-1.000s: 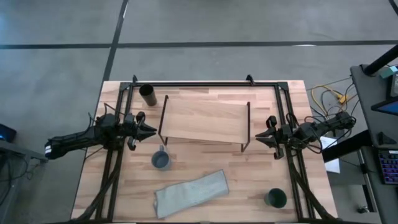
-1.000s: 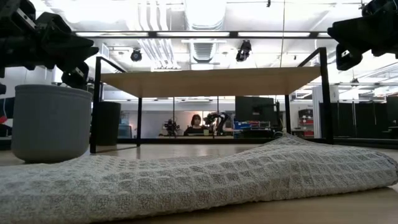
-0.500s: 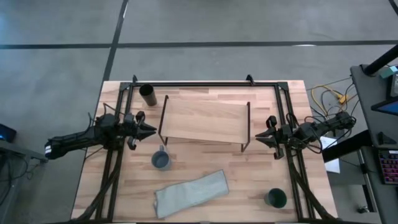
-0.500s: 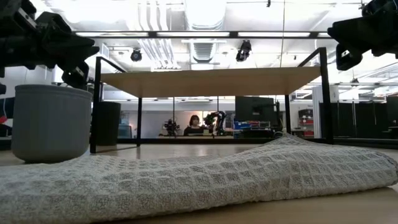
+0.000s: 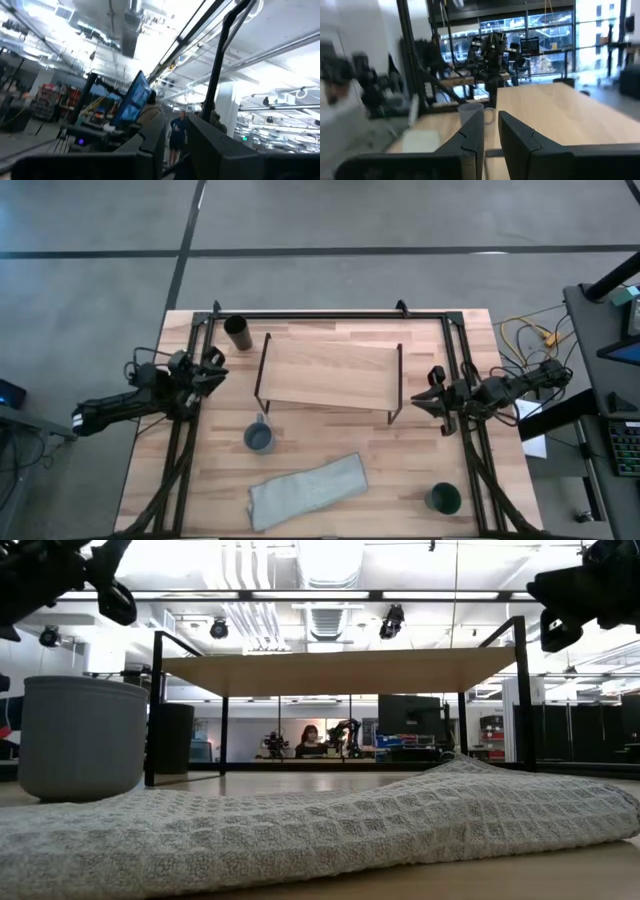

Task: Stack small to large cups/mugs on shelf
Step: Put the gray mug on the shelf

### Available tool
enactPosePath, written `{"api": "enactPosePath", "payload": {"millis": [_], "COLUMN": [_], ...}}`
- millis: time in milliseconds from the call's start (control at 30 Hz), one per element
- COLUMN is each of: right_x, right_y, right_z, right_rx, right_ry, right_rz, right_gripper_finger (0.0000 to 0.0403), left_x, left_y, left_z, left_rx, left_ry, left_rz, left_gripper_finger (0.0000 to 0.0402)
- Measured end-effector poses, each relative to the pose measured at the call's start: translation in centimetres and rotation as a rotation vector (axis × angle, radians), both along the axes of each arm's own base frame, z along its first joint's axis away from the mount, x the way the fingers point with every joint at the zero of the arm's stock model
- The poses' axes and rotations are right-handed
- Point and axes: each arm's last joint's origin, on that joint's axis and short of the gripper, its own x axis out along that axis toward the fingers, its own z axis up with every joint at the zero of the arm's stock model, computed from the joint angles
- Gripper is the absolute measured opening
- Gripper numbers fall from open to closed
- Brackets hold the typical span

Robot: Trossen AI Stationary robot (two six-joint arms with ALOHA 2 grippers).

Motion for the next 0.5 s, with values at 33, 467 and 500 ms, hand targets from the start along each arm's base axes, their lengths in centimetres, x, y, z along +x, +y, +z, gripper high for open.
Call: {"api": "enactPosePath", "payload": {"millis": [33,467,500], "right_x": [0.0,-0.1,-0.1], "right_y": [0.0,-0.7,-0.7], "right_z": [0.1,0.3,0.4], "right_rx": [0.053,0.695,0.745], "right_ry": [-0.004,-0.064,-0.071], "right_rz": [-0.007,-0.108,-0.097], "right_gripper_finger": [0.0052,0.0052,0.0052], "left_x": [0.0,0.5,0.7], "left_y": [0.0,0.2,0.3], "left_z": [0.0,2.8,3.5], "left_rx": [0.003,0.034,0.048], "left_ry": [0.002,0.088,0.120], "left_rz": [0.002,0.068,0.076], "left_gripper_finger": [0.0063,0.0063,0.0063]}}
